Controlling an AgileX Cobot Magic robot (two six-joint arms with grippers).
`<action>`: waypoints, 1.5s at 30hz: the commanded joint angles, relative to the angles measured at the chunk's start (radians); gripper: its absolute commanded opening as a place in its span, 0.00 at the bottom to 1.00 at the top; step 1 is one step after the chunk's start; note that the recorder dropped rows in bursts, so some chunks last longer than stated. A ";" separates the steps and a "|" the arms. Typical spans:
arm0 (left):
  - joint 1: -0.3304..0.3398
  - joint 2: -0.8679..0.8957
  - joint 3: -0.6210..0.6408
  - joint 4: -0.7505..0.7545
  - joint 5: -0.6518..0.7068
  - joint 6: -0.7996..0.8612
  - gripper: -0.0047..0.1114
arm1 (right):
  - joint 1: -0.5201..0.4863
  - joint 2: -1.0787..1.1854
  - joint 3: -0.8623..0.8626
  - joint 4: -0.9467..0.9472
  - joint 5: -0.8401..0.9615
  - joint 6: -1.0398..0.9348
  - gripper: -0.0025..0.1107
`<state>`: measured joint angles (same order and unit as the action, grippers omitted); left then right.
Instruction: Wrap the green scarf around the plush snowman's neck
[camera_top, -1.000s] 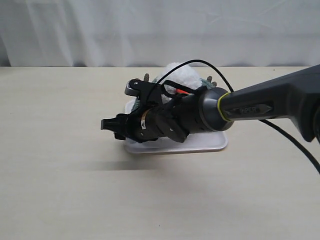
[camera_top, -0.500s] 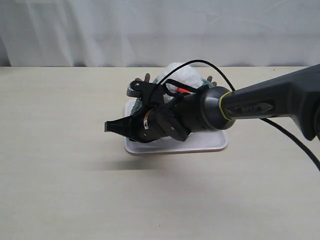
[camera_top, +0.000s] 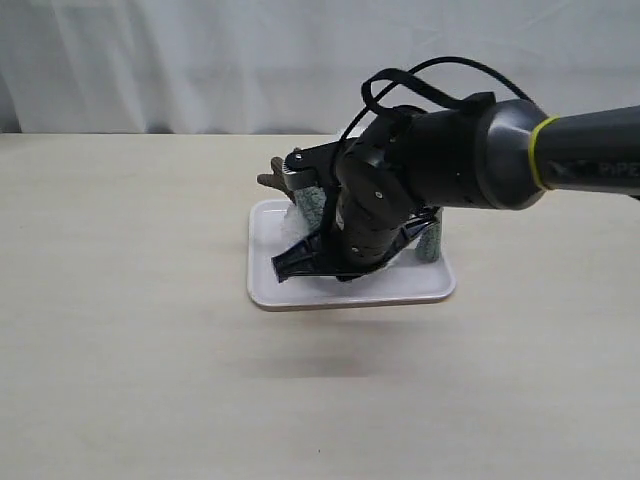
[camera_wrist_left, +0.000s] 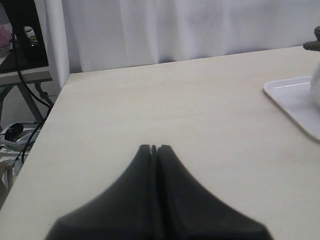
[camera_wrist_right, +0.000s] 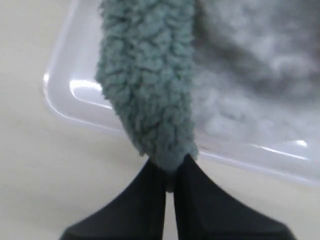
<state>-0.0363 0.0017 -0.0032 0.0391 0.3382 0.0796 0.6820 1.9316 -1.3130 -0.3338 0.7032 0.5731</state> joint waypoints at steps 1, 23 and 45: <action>0.001 -0.002 0.003 0.001 -0.012 0.002 0.04 | -0.005 -0.024 0.006 -0.062 0.174 -0.013 0.06; 0.001 -0.002 0.003 0.001 -0.012 0.002 0.04 | -0.005 -0.081 0.115 -0.072 0.062 -0.026 0.31; 0.001 -0.002 0.003 0.001 -0.012 0.002 0.04 | -0.347 -0.280 0.378 -0.116 -0.381 -0.133 0.52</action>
<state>-0.0363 0.0017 -0.0032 0.0391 0.3382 0.0796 0.3724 1.6426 -0.9768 -0.4201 0.5100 0.4676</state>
